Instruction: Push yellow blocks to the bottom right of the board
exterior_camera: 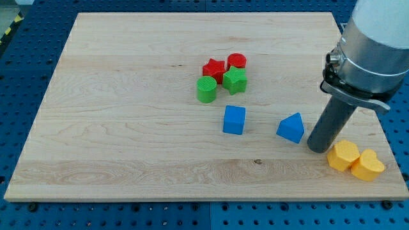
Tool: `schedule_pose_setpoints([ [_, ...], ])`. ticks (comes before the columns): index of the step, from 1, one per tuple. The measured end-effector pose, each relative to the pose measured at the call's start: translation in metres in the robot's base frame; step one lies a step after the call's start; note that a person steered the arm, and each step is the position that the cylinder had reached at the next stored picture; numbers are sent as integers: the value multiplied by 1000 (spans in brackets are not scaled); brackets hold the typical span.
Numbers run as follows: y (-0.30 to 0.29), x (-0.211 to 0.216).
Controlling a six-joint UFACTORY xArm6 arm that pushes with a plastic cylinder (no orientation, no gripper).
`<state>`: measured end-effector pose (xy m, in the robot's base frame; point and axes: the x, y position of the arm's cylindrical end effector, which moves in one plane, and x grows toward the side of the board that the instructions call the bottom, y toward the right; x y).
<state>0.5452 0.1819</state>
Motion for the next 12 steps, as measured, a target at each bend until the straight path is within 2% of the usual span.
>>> schedule_pose_setpoints([
  [2, 40, 22],
  [5, 45, 26],
  [7, 54, -35],
  [8, 36, -61],
  [10, -39, -111],
  [11, -56, -144],
  [12, -84, -155],
])
